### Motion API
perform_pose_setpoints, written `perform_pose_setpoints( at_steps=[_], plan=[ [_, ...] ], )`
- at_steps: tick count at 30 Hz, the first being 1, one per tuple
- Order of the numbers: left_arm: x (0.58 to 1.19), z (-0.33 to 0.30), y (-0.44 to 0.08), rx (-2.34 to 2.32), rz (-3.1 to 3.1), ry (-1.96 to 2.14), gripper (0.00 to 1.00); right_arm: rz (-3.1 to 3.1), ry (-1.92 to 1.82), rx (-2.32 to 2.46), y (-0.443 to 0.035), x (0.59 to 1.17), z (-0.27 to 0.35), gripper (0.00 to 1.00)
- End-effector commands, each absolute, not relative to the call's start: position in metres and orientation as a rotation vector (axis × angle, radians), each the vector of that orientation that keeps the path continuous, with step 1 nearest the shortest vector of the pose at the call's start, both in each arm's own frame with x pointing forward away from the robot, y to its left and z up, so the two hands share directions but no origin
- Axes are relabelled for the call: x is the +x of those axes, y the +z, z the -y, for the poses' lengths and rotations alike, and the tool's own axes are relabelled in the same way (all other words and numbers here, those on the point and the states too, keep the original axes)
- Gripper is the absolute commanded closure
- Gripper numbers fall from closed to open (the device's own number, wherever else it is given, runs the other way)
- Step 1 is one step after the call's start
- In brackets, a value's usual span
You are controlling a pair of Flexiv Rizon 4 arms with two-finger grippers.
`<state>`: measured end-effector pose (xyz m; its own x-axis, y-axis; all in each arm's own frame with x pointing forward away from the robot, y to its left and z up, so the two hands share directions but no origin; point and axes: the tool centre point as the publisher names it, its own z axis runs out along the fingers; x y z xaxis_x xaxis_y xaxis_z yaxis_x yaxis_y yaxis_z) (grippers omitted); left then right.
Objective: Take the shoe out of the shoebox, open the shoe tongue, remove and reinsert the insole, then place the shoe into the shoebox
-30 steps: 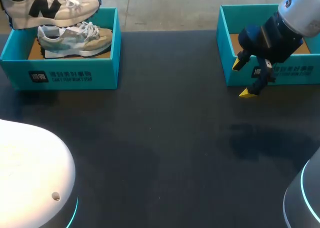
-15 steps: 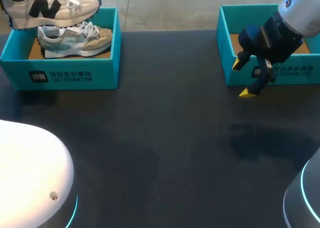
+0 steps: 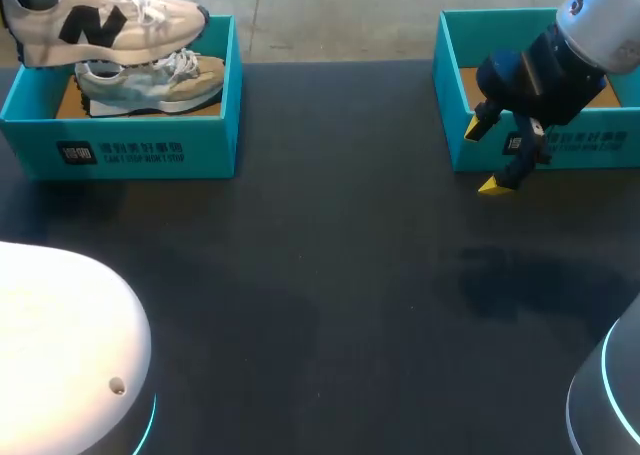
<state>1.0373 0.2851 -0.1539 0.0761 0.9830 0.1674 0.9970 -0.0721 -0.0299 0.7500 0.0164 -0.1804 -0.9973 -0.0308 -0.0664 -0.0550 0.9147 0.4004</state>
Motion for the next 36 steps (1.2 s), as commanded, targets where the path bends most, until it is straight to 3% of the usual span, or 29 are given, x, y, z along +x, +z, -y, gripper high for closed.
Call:
perform_pose_setpoints(
  at_steps=[1,36],
  plan=[
    [0.993,-0.273,-0.145,-2.212,2.059,-0.222,1.00,-3.019,0.630,-0.066,-0.181,0.751,-0.017,0.00],
    [0.816,-0.106,-0.148,-2.150,2.103,-0.381,1.00,-3.019,0.630,-0.066,-0.181,0.751,-0.017,0.00]
  ],
)
